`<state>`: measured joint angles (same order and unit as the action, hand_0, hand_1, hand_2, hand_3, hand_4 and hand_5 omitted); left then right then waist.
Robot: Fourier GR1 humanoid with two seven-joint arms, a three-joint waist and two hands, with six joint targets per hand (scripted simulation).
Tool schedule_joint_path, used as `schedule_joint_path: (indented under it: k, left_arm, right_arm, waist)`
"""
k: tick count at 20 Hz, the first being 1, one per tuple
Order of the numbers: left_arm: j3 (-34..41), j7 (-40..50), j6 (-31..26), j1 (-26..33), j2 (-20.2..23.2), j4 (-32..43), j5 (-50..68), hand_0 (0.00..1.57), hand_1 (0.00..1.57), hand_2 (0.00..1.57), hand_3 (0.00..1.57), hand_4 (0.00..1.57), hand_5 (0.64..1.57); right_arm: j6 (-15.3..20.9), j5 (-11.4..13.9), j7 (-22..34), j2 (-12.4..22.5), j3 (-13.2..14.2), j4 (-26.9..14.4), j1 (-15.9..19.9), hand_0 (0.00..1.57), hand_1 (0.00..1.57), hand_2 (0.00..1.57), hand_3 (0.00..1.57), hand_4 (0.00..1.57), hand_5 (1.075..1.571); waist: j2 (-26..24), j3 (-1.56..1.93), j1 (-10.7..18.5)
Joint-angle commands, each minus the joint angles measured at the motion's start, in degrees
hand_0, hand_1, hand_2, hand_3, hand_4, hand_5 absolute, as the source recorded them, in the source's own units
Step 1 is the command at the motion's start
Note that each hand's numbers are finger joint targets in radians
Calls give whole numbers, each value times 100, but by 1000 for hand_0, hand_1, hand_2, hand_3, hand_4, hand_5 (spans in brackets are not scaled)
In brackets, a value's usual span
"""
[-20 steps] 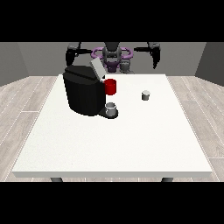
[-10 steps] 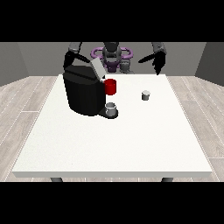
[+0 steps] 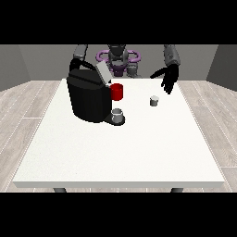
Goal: Insert the coffee pod into the coffee machine and close the lid
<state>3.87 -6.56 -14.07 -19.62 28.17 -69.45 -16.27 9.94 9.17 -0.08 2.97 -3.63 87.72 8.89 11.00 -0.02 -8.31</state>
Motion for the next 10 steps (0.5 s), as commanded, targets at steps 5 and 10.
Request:
schedule_joint_path:
  k: [5,10]
  left_arm:
    - [70,-533,35,-674,319,1396,-575,0,0,0,0,0,1571]
    - [-224,-385,239,-979,106,1770,-1150,0,0,291,0,0,1571]
  right_arm:
    - [-147,-130,400,-76,10,110,474,0,0,0,0,0,1571]
    - [-22,31,317,-172,1,-383,486,0,0,0,0,0,1571]
  waist:
    - [502,-2,-225]
    - [267,0,-73]
